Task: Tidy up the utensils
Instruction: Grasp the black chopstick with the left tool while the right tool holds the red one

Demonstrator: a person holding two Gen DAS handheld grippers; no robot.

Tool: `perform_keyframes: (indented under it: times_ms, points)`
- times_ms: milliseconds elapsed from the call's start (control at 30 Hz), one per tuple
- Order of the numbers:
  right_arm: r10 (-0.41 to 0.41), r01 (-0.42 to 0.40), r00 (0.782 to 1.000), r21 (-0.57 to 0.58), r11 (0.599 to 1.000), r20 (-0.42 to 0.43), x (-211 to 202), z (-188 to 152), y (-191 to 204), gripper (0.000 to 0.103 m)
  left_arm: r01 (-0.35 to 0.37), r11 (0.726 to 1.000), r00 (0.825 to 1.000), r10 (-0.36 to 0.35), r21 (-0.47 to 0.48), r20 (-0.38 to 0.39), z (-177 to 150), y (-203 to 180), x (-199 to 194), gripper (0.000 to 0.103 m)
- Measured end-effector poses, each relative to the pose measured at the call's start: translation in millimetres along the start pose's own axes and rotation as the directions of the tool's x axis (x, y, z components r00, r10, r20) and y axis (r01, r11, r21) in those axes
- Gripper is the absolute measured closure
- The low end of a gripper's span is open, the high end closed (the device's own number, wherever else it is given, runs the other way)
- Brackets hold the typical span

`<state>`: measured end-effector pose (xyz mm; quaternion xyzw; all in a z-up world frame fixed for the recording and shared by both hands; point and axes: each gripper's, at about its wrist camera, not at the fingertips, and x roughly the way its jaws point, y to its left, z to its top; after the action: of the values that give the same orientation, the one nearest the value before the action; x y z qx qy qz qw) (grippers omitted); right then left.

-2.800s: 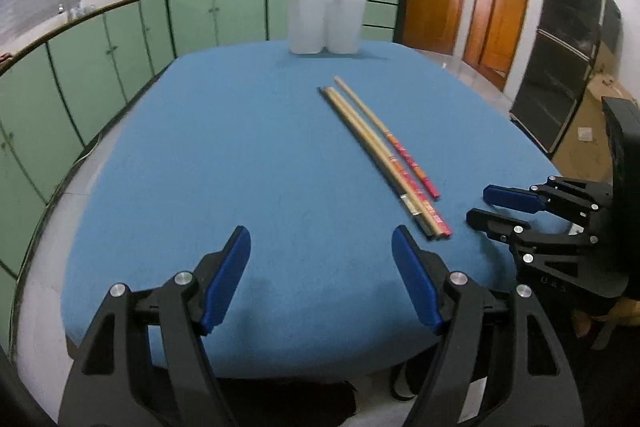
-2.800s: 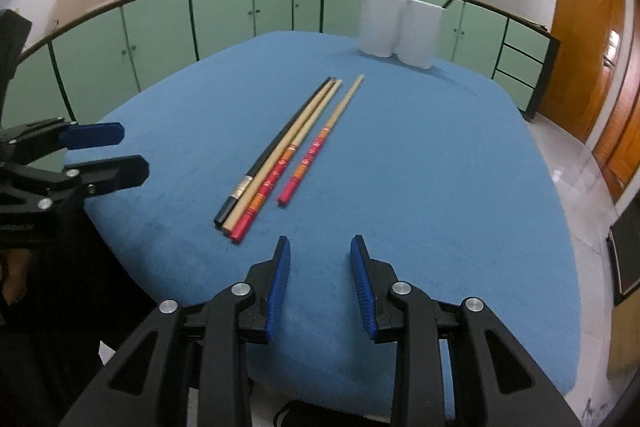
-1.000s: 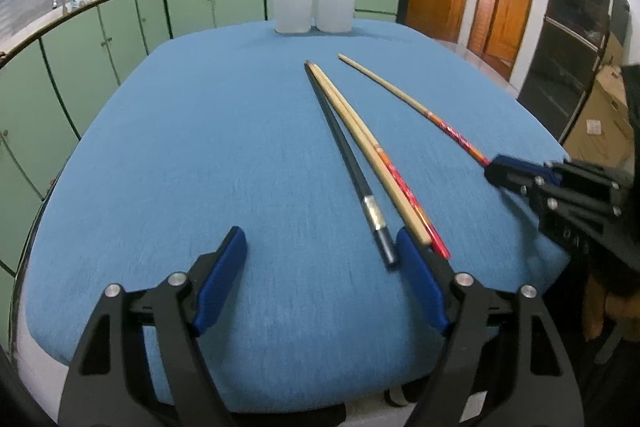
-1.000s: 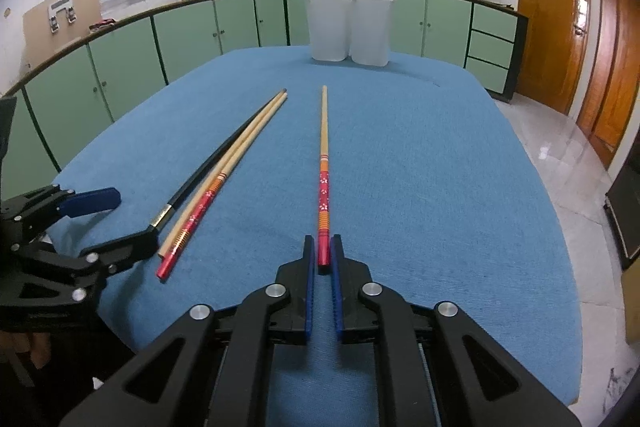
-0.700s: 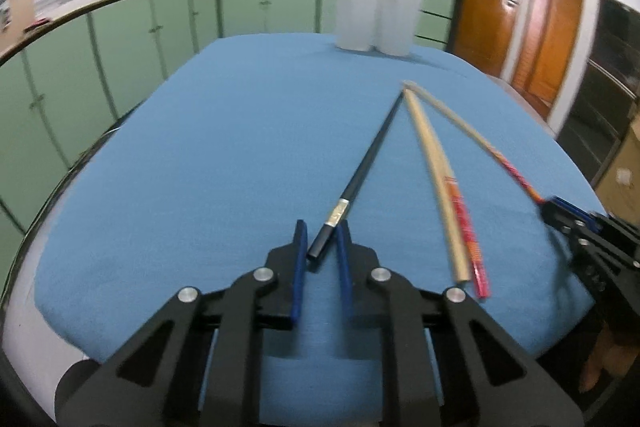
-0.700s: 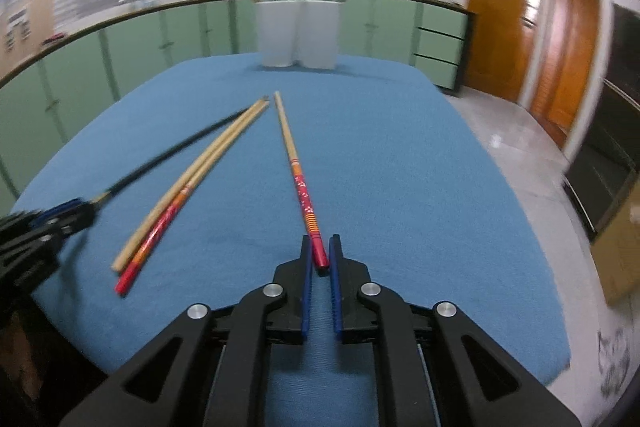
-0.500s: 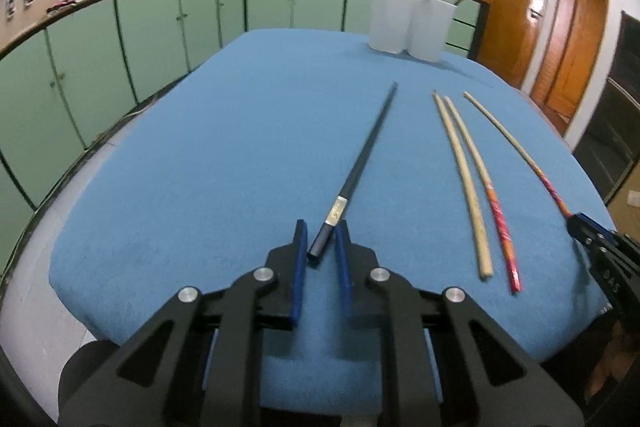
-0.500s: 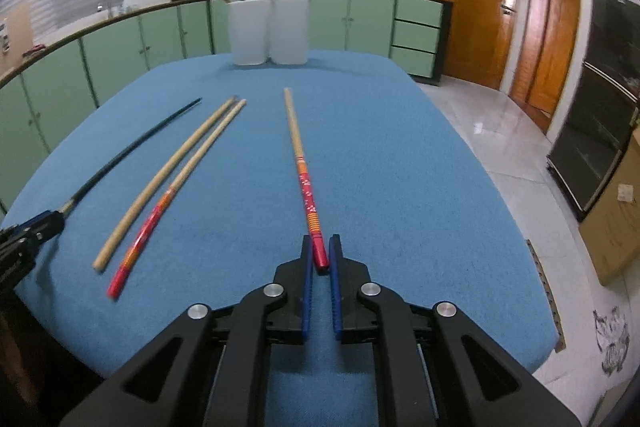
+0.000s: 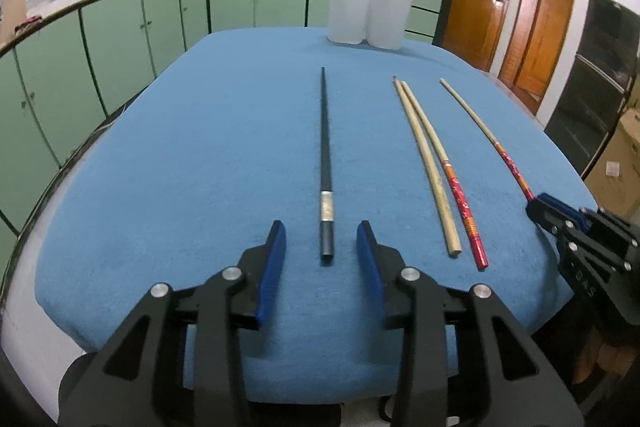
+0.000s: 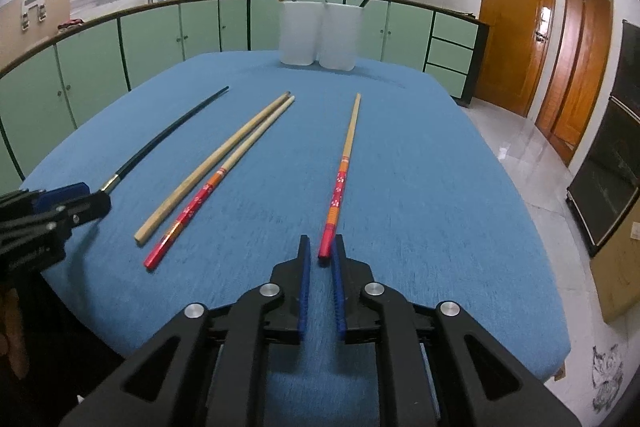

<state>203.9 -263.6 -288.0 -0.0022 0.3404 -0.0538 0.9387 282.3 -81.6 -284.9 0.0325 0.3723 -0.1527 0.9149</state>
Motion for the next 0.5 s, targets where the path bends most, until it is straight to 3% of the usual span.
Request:
perform_keyframes:
  times_ms: [133,167,500]
  points:
    - [-0.004,0.004,1.0,-0.013,1.0,0.009,0,-2,0,0.095,0.022,1.0,1.0,-0.022,-0.015,0.009,2,6,2,0.094]
    - [0.0,0.0,1.0,-0.007,1.0,0.006,-1,-1,-1,0.095,0.026,0.999,1.0,-0.026,-0.025,0.009,3,9,1,0.097]
    - [0.059,-0.061,0.998,0.071,0.996,0.021,-63,18,-20,0.097,0.036,0.998,0.999,-0.035,-0.051,0.013,20,13,-47,0.097]
